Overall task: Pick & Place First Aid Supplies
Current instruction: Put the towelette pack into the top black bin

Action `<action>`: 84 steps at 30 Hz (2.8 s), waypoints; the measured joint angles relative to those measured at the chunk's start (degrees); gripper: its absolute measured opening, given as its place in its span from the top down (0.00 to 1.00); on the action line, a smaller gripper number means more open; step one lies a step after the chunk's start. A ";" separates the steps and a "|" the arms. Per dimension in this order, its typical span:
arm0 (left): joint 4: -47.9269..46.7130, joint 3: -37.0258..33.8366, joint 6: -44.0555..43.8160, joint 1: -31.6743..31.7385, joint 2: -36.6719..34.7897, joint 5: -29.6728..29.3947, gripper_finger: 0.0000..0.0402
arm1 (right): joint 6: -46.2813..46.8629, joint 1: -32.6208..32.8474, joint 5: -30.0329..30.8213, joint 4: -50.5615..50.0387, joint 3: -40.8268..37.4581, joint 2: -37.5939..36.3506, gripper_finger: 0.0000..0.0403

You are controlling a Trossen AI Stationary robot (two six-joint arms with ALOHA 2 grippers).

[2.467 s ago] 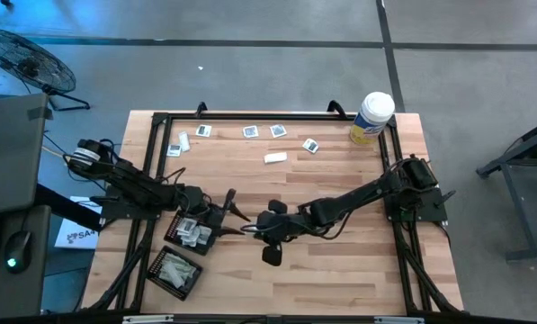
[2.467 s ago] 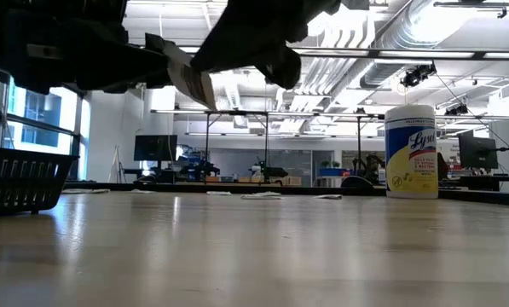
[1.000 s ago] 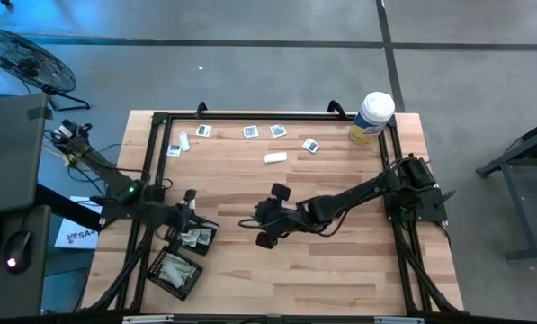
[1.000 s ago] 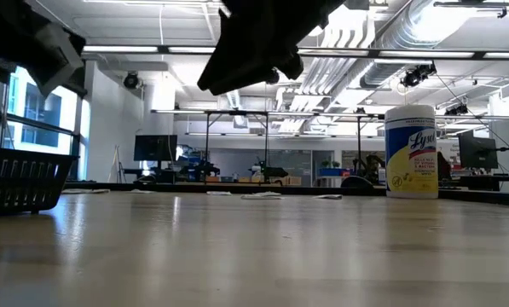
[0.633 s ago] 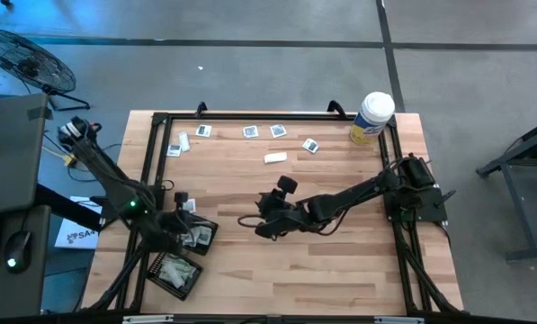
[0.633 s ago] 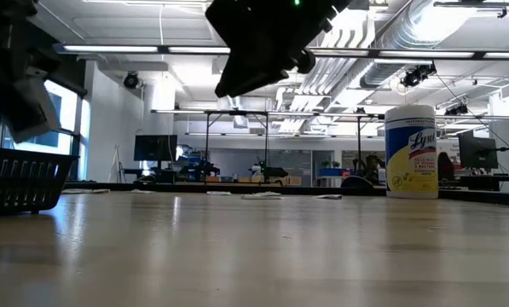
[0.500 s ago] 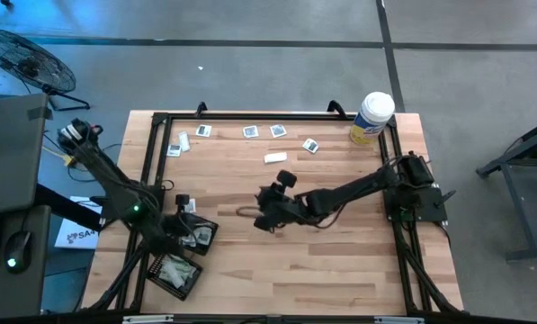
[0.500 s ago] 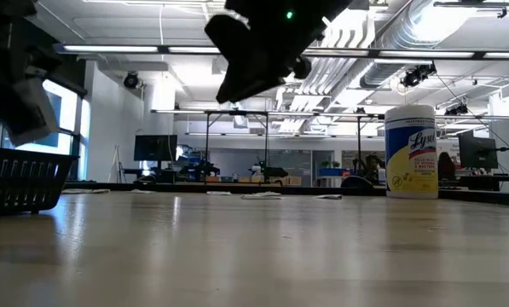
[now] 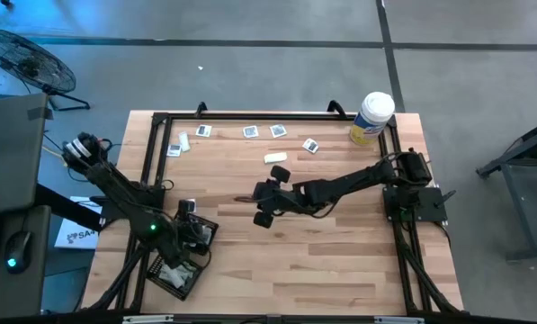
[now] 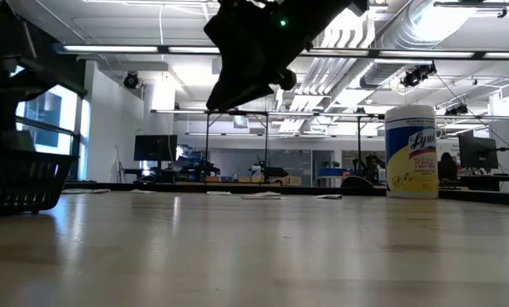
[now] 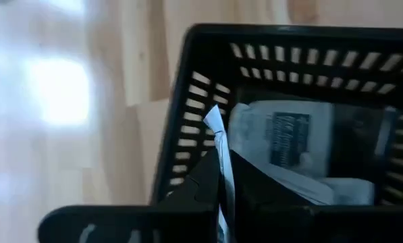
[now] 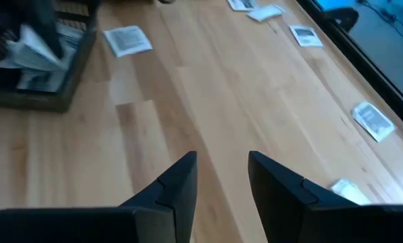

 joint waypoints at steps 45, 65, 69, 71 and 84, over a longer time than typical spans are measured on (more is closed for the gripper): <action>4.28 15.19 11.16 -0.08 -1.99 -8.25 0.84 | 6.55 -34.57 -12.79 -34.88 -0.04 1.67 0.63; 8.51 15.19 15.14 -0.04 -1.99 -14.72 0.84 | 0.77 -39.16 -12.62 -28.52 -8.97 1.71 0.65; 8.46 15.19 15.58 -0.05 -1.99 -15.18 0.84 | 0.86 -41.00 -16.62 -25.14 -11.46 1.38 0.66; 8.43 15.19 15.58 -0.05 -1.99 -15.18 0.84 | 0.86 -41.45 -16.92 -23.23 -12.63 1.33 0.66; 8.29 15.19 15.58 -0.04 -1.99 -15.10 0.84 | 0.84 -39.71 -15.79 -19.92 -14.86 1.32 0.76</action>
